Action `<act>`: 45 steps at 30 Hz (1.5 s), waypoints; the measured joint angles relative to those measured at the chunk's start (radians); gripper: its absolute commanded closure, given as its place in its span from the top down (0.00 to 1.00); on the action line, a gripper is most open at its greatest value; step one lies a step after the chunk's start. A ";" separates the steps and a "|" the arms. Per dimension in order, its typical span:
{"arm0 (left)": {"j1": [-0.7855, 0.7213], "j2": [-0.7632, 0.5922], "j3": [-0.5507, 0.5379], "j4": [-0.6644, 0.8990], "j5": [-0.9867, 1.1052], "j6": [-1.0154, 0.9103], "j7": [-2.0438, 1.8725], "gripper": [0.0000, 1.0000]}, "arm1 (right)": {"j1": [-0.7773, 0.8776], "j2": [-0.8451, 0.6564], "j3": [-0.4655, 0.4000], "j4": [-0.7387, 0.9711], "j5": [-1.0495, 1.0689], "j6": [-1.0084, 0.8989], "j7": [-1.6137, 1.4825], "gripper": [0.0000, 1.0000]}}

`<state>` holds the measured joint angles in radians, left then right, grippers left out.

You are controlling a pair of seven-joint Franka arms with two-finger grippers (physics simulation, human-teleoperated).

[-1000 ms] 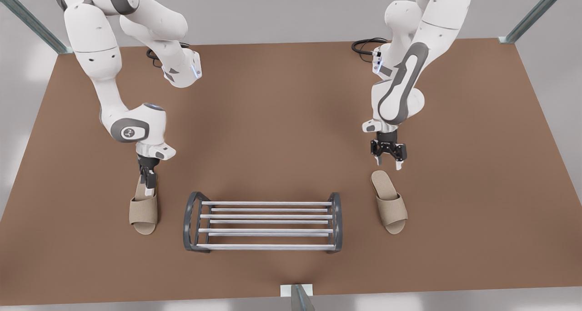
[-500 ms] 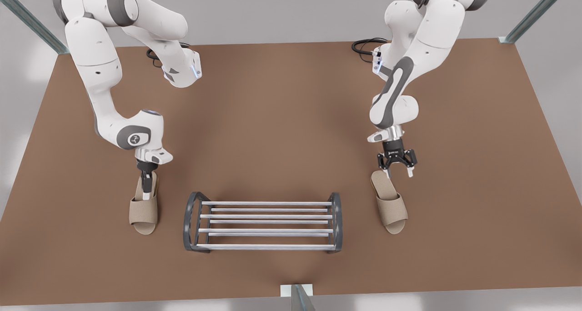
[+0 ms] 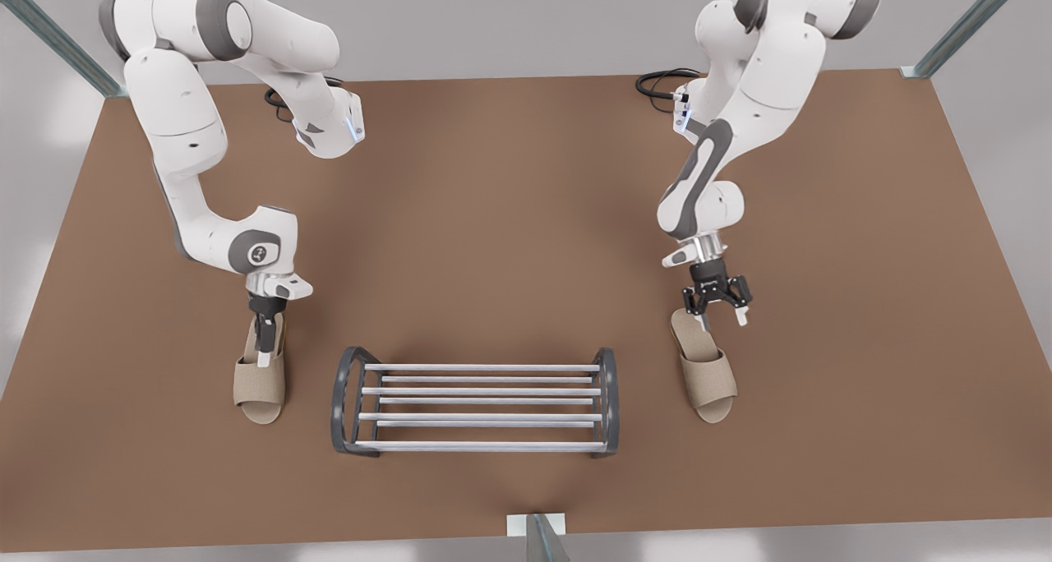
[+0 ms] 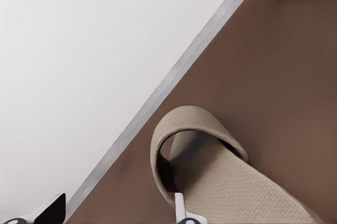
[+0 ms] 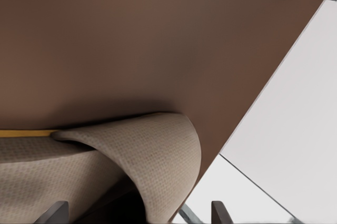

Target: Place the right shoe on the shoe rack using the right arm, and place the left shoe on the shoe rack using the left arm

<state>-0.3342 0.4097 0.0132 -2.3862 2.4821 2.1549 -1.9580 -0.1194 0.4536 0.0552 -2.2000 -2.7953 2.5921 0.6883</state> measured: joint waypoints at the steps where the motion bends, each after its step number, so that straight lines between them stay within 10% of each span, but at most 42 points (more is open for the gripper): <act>1: -0.009 0.008 0.000 0.011 -0.001 -0.005 0.000 1.00 | 0.001 0.001 0.000 -0.004 -0.006 -0.016 0.004 1.00; 15: -0.026 0.104 0.035 0.124 0.005 -0.052 0.126 1.00 | 0.012 0.060 -0.002 0.004 -0.095 -0.172 0.039 1.00; 21: -0.026 0.117 0.044 0.175 0.003 0.004 0.163 1.00 | 0.012 0.068 -0.003 0.012 -0.102 -0.186 0.047 0.60; 33: -0.025 0.173 0.068 0.265 0.007 0.107 0.206 1.00 | 0.012 0.046 -0.003 0.006 -0.102 -0.194 0.053 0.48; 35: -0.025 0.185 0.068 0.274 0.009 0.119 0.209 1.00 | 0.012 0.047 -0.003 0.007 -0.102 -0.194 0.051 0.22; 45: -0.026 0.189 0.080 0.323 0.036 0.204 0.219 0.97 | 0.012 -0.050 -0.001 0.008 -0.102 -0.168 0.022 0.21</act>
<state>-0.3604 0.5989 0.0936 -2.0635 2.5186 2.3589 -1.7391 -0.1073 0.4037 0.0543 -2.1924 -2.8973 2.4245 0.7103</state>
